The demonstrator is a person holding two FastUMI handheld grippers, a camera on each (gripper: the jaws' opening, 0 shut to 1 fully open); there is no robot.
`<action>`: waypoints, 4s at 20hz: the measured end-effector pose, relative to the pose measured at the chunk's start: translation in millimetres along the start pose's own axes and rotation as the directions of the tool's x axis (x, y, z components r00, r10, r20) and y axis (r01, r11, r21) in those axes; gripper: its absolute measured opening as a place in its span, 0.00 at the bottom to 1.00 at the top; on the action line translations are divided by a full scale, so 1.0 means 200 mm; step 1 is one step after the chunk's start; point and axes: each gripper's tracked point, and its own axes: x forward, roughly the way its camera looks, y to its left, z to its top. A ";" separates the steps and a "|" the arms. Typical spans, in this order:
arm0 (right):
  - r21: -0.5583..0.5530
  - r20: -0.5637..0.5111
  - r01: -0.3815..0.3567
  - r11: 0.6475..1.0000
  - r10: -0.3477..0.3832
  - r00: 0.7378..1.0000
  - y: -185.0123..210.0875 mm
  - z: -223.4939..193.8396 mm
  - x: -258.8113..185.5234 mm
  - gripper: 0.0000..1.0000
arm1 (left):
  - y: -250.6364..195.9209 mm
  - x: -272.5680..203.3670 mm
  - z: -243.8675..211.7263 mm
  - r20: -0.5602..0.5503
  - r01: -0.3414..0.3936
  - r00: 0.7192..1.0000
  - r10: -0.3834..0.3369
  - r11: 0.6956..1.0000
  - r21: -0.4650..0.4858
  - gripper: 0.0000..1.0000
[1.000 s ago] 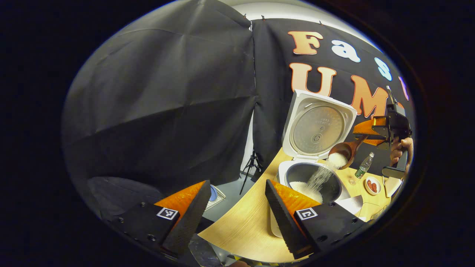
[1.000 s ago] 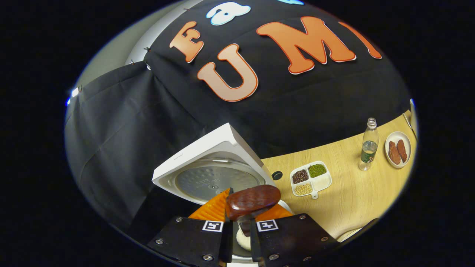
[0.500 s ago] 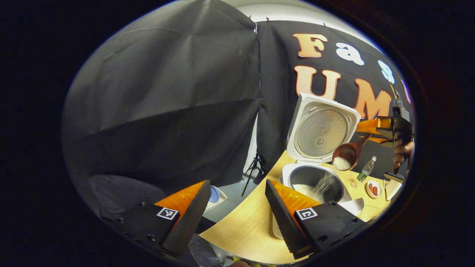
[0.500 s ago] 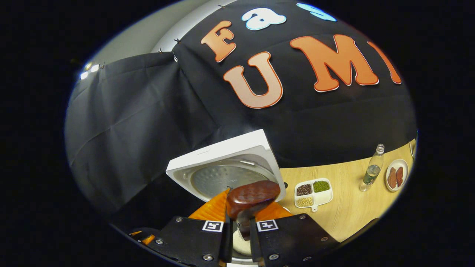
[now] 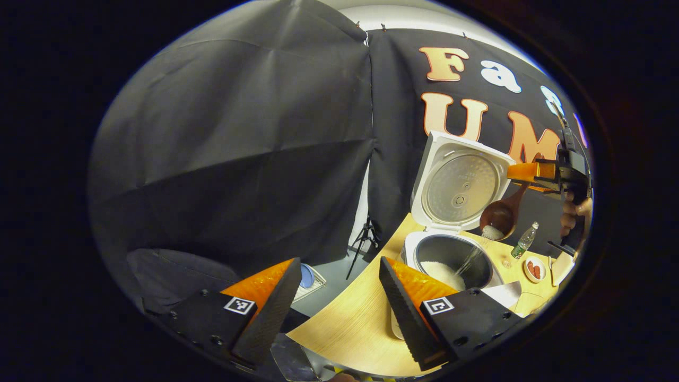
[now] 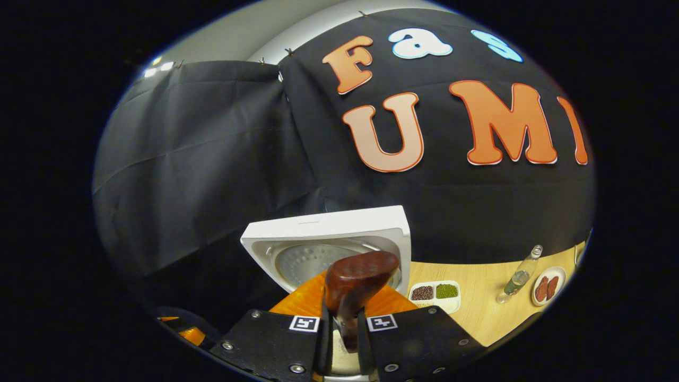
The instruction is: Close the left gripper, press the button to open the rice cooker; take a wooden spoon from the chopstick holder with the right hand, scoop a spoonful of rice and pour it into the rice cooker, then put the wooden spoon back into the chopstick holder.
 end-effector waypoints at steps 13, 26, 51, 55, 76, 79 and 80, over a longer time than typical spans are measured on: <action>-0.384 0.080 -0.035 0.923 0.071 0.994 0.26 0.04 -0.01 0.16 | 0.07 -0.02 -0.06 -0.022 -0.028 0.999 0.028 0.999 -0.016 0.99; 0.068 0.083 -0.033 0.997 0.027 0.996 -0.25 0.16 -0.43 0.17 | -0.32 -0.17 0.06 0.045 0.060 0.997 -0.060 0.998 0.013 1.00; 0.364 -0.028 0.524 0.770 -0.553 0.833 -2.12 -0.46 -1.92 0.17 | -1.62 -0.56 -0.04 -0.021 0.353 0.935 -0.353 0.925 0.144 0.99; 0.364 -0.080 0.546 0.755 -0.559 0.826 -2.23 -0.64 -1.97 0.17 | -1.73 -0.63 -0.07 -0.026 0.351 0.936 -0.352 0.923 0.158 1.00; 0.424 -0.125 0.563 0.710 -0.569 0.812 -2.39 -0.90 -2.13 0.52 | -1.83 -0.67 0.16 0.060 0.303 0.942 -0.329 0.916 0.264 1.00; 0.385 -0.066 0.587 0.712 -0.614 0.787 -2.41 -0.74 -2.21 0.68 | -1.80 -0.59 0.35 0.125 0.296 0.933 -0.338 0.917 0.268 1.00; 0.366 -0.048 0.597 0.714 -0.626 0.778 -2.41 -0.68 -2.22 0.74 | -1.79 -0.54 0.41 0.133 0.298 0.931 -0.340 0.918 0.260 1.00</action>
